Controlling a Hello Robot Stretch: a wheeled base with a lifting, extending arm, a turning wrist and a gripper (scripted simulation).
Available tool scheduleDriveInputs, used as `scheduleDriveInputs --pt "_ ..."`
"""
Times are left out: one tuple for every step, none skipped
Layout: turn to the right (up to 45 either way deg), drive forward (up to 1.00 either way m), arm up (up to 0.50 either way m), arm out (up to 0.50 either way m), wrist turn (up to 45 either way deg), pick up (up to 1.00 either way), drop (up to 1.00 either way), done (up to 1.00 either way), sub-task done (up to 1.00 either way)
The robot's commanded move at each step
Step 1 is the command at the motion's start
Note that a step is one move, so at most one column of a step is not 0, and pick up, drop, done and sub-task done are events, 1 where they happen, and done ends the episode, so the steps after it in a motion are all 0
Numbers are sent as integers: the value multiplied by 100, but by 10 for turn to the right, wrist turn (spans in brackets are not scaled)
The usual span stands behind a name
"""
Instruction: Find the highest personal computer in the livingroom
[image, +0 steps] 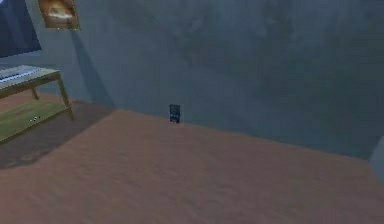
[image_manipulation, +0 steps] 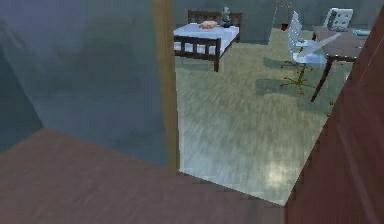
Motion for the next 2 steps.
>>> scheduleDriveInputs --pt "0 10 0 0 0 0 0 0 0" --pt "-450 0 0 0 0 0 0 0 0"
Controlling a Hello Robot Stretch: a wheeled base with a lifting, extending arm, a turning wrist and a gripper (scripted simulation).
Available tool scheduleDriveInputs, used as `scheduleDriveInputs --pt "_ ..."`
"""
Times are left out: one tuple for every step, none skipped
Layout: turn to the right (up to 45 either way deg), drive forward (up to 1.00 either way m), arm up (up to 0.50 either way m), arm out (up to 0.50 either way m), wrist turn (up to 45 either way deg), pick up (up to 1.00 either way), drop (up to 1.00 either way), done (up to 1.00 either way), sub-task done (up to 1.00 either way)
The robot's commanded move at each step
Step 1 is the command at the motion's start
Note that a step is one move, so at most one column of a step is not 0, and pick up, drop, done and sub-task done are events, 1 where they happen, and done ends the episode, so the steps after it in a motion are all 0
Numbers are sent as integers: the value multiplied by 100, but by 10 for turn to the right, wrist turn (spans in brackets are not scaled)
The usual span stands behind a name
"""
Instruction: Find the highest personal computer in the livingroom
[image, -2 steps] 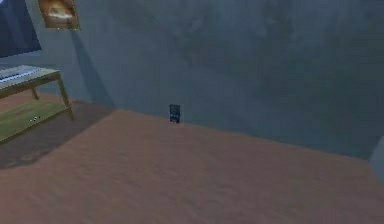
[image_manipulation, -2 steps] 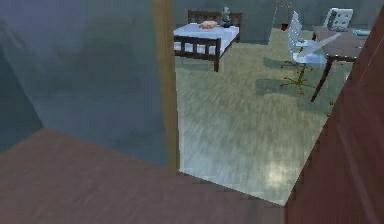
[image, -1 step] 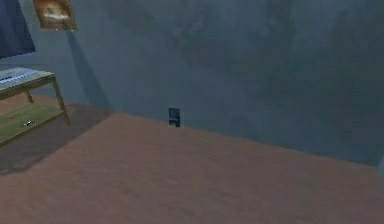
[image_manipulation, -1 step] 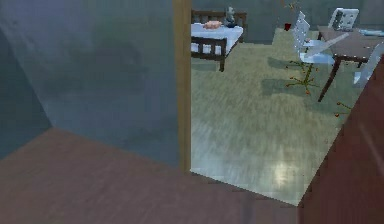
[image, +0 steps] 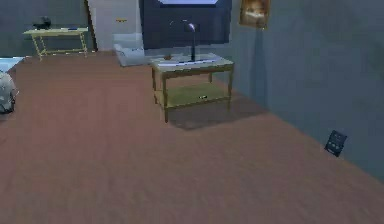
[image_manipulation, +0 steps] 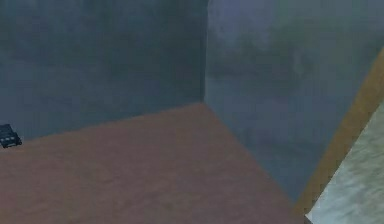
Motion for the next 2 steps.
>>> scheduleDriveInputs --pt "-390 0 0 0 0 0 0 0 0" --pt "0 30 0 0 0 0 0 0 0"
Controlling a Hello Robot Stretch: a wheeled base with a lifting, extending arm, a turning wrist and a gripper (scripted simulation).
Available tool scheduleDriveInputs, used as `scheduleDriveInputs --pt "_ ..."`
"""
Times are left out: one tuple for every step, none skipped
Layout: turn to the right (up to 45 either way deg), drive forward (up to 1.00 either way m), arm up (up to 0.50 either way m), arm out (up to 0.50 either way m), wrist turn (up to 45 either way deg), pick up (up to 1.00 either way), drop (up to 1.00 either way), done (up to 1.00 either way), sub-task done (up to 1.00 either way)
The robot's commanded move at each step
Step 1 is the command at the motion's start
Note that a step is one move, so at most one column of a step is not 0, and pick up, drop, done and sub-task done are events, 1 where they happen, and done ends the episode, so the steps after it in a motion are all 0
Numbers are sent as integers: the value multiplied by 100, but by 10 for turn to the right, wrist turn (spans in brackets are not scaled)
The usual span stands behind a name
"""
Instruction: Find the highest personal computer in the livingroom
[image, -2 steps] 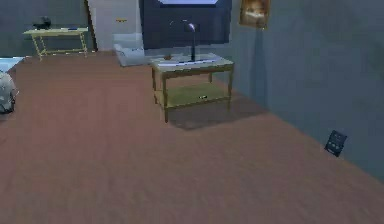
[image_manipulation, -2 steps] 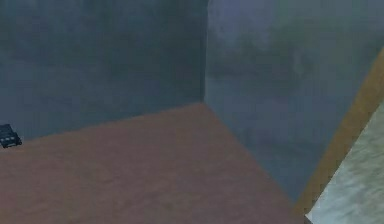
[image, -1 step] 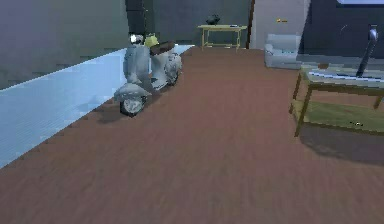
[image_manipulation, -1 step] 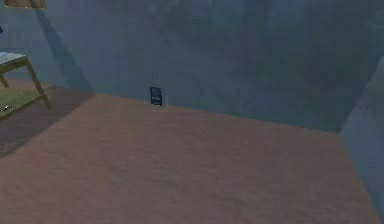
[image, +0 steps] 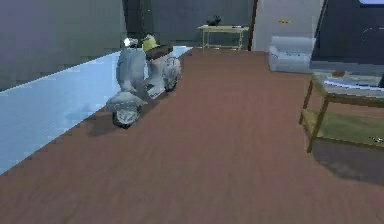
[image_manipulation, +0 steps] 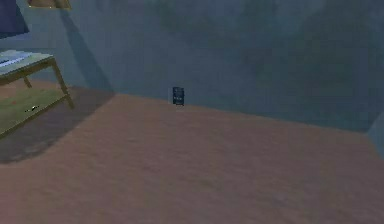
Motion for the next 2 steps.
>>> scheduleDriveInputs --pt "-450 0 0 0 0 0 0 0 0" --pt "-210 0 0 0 0 0 0 0 0"
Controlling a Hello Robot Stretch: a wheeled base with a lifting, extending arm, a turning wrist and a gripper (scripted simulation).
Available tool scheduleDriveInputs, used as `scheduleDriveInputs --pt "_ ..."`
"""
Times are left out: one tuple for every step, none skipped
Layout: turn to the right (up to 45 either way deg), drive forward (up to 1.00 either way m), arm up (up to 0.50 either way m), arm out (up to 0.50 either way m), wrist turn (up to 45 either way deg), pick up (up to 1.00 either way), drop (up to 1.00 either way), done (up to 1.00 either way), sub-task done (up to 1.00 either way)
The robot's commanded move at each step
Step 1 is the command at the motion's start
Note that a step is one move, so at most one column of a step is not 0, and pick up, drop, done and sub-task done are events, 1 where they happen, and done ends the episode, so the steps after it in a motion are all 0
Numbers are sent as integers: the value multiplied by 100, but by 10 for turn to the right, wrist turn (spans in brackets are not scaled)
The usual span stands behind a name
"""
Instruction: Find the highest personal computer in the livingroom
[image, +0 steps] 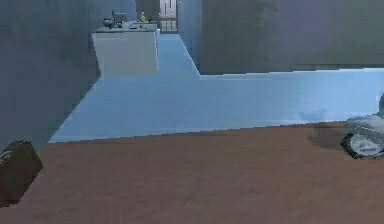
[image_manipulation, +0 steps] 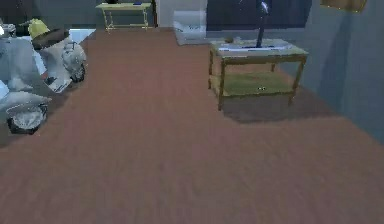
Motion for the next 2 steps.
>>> scheduleDriveInputs --pt "0 100 0 0 0 0 0 0 0" --pt "0 100 0 0 0 0 0 0 0"
